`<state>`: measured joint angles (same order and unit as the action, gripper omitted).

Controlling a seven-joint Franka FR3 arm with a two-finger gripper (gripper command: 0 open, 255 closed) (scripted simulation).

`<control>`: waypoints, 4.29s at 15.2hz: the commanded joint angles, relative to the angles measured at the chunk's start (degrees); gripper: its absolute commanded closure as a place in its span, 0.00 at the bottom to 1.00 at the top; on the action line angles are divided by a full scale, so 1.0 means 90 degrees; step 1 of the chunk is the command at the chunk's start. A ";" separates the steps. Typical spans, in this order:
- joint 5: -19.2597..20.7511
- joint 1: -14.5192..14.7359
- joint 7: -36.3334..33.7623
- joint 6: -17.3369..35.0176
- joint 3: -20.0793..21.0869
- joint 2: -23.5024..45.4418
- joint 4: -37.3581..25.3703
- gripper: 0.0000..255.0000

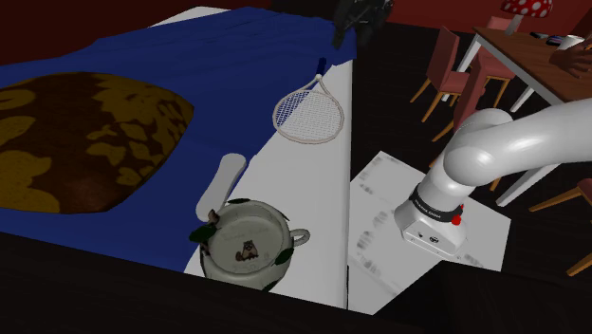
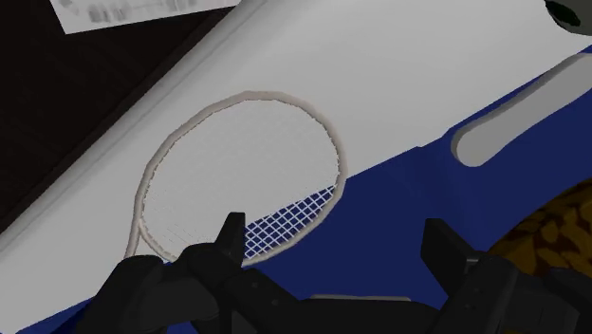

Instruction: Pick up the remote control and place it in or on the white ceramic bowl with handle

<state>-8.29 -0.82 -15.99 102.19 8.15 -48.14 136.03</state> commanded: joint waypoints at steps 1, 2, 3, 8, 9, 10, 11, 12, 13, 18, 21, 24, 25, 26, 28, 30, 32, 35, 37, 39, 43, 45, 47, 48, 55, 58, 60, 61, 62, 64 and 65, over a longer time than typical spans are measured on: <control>-0.0162 -0.0016 -0.0541 0.0162 0.0368 0.0025 0.0190 0.00; -0.0239 -0.0024 -0.0799 0.0237 0.0551 0.0079 0.0236 0.00; -0.0317 -0.0037 -0.1057 0.0313 0.0738 0.0146 0.0271 0.00; -0.0659 -0.0143 -0.2357 0.0723 0.1684 0.0666 0.0282 0.00; -0.0712 -0.0177 -0.2620 0.0810 0.1877 0.0806 0.0252 0.00; -0.0758 -0.0219 -0.2884 0.0898 0.2072 0.0957 0.0212 0.00; -0.0794 -0.0266 -0.3150 0.0987 0.2268 0.1119 0.0161 0.00; -0.0823 -0.0324 -0.3417 0.1077 0.2470 0.1292 0.0100 0.00; -0.0841 -0.0390 -0.3688 0.1167 0.2674 0.1475 0.0029 0.00; -0.0693 -0.0837 -0.5130 0.1621 0.3742 0.2570 -0.0463 0.00; -0.0325 -0.1216 -0.6124 0.1881 0.4453 0.3403 -0.0864 0.00; 0.0430 -0.1616 -0.7336 0.2097 0.5198 0.4476 -0.1342 0.00; 0.0809 -0.1710 -0.7814 0.2142 0.5418 0.4916 -0.1523 0.00; 0.1250 -0.1733 -0.8327 0.2161 0.5577 0.5400 -0.1718 0.00; 0.2152 -0.1499 -0.9327 0.2106 0.5617 0.6382 -0.2152 0.00; 0.2803 -0.0985 -1.0099 0.1990 0.5330 0.7198 -0.2630 0.00; 0.3137 -0.0544 -1.0553 0.1897 0.5033 0.7726 -0.3028 0.00; 0.3266 -0.0459 -1.0635 0.2097 0.4921 0.7853 -0.2917 0.00; 0.3365 -0.0410 -1.0698 0.2226 0.4855 0.7947 -0.2851 0.00; 0.3467 -0.0358 -1.0762 0.2352 0.4785 0.8045 -0.2790 0.00; 0.3497 -0.0343 -1.0780 0.2388 0.4765 0.8074 -0.2774 0.00; 0.3497 -0.0343 -1.0780 0.2388 0.4765 0.8074 -0.2774 0.00; 0.3496 -0.0343 -1.0780 0.2387 0.4765 0.8073 -0.2775 0.00; 0.3496 -0.0343 -1.0780 0.2387 0.4765 0.8073 -0.2775 1.00; 0.3497 -0.0342 -1.0780 0.2387 0.4764 0.8074 -0.2775 1.00; 0.3444 -0.0372 -1.0747 0.2327 0.4802 0.8022 -0.2799 1.00; 0.3340 -0.0427 -1.0681 0.2202 0.4873 0.7921 -0.2856 1.00; 0.3289 -0.0453 -1.0649 0.2139 0.4907 0.7871 -0.2887 1.00; 0.3239 -0.0479 -1.0617 0.2075 0.4940 0.7822 -0.2918 1.00; 0.3141 -0.0529 -1.0554 0.1946 0.5002 0.7727 -0.2987 1.00; 0.3093 -0.0552 -1.0523 0.1880 0.5032 0.7681 -0.3023 1.00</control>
<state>20.01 -5.62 -110.99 119.86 53.14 21.40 109.31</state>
